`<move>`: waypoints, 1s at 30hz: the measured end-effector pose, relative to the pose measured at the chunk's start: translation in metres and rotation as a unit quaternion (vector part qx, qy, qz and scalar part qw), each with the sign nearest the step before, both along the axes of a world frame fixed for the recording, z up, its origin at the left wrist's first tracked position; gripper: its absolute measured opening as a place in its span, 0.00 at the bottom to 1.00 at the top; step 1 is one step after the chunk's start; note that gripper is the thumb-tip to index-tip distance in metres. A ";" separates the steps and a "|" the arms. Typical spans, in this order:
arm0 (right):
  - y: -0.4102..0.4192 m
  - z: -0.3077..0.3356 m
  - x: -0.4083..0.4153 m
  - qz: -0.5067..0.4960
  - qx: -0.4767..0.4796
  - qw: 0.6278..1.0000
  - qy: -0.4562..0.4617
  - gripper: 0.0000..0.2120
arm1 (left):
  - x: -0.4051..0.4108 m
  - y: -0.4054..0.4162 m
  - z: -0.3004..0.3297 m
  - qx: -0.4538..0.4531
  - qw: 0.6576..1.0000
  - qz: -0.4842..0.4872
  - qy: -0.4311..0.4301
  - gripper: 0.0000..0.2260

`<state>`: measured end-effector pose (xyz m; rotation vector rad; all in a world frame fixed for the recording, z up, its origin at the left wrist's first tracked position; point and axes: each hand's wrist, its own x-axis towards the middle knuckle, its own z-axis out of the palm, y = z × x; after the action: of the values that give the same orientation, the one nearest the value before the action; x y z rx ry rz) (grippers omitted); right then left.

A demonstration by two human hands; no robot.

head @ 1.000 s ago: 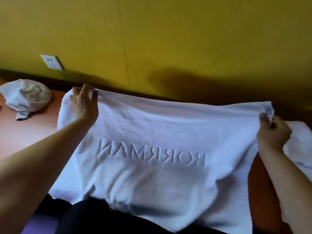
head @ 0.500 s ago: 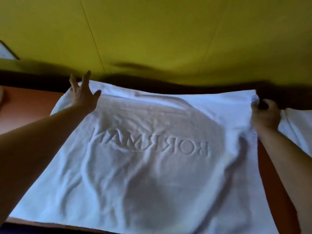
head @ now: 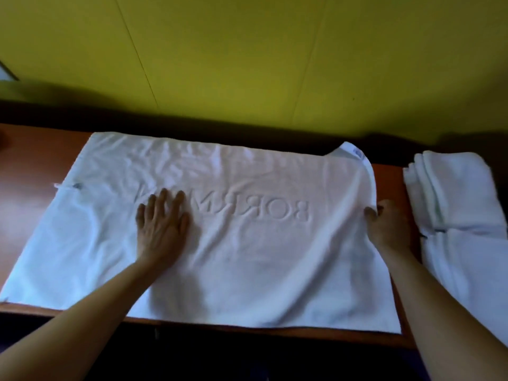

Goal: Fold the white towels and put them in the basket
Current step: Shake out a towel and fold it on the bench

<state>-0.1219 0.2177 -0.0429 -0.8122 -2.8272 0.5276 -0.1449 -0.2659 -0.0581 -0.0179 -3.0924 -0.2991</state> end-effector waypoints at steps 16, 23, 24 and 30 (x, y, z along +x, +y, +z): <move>0.022 0.034 -0.016 0.018 -0.099 0.995 -0.007 0.23 | 0.145 0.288 0.031 -0.025 0.849 -0.525 -0.058 0.26; 0.025 0.040 -0.075 0.001 -0.194 0.980 0.047 0.20 | 0.154 0.291 0.026 -0.046 0.859 -0.509 -0.023 0.17; 0.028 0.036 -0.082 0.008 -0.191 0.980 0.055 0.21 | 0.155 0.291 0.027 -0.026 0.865 -0.501 -0.016 0.12; 0.039 0.051 -0.094 -0.024 -0.178 0.982 0.053 0.18 | 0.173 0.279 0.045 0.166 0.906 -0.375 -0.104 0.07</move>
<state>-0.2163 0.2571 0.0080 -0.8770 -2.6434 1.0570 0.0279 0.0128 -0.0134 -1.2479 -3.0213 -0.8873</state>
